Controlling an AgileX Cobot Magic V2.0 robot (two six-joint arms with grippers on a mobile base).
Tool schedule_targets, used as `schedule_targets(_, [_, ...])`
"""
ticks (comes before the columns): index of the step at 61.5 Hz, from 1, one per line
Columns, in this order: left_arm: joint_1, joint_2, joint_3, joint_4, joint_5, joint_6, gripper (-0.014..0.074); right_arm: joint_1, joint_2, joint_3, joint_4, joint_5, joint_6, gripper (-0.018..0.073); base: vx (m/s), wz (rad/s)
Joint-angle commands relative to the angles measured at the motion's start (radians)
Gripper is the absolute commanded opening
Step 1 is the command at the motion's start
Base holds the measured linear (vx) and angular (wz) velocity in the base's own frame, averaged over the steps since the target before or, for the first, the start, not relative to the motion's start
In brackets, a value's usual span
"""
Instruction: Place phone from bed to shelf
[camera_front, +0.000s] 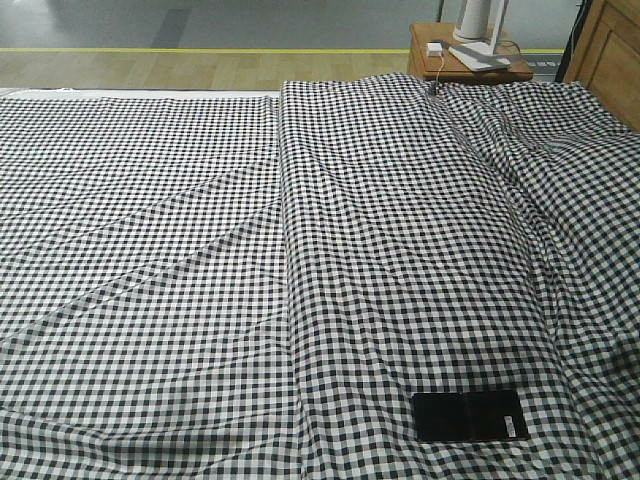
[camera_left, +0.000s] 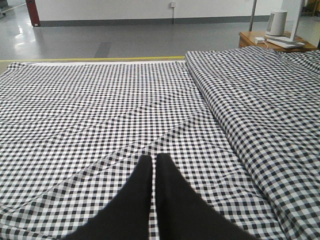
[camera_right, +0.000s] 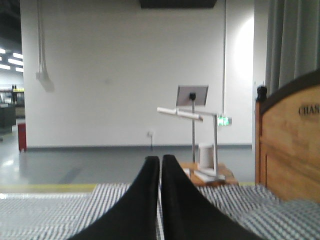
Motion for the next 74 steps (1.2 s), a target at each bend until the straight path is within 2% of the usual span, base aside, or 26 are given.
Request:
schedule_targets(1, [0.002,-0.007,0.002,-0.010,-0.073,-0.004,0.0001,-0.003,-0.007,-0.098,-0.001,-0.088,-0.008,-0.0008,0.00,0.00])
schedule_targets(22, [0.002,-0.007,0.002,-0.010,-0.073,-0.004,0.0001,-0.003,0.115,-0.411,-0.001,0.007,-0.008,-0.0008,0.00,0.00])
schedule_targets(48, [0.002,-0.007,0.002,-0.010,-0.073,-0.004,0.0001,-0.003,0.448,-0.766,-0.001,0.378,-0.008,-0.0003,0.00,0.00])
schedule_targets(64, [0.002,-0.007,0.002,-0.010,-0.073,-0.004,0.0001,-0.003,0.599,-0.833,-0.001,0.574,-0.008,0.0020,0.00,0.00])
schedule_targets(74, [0.002,-0.007,0.002,-0.010,-0.073,-0.004,0.0001,-0.003,0.662,-0.833,-0.001,0.674,-0.013,0.0095,0.00,0.00])
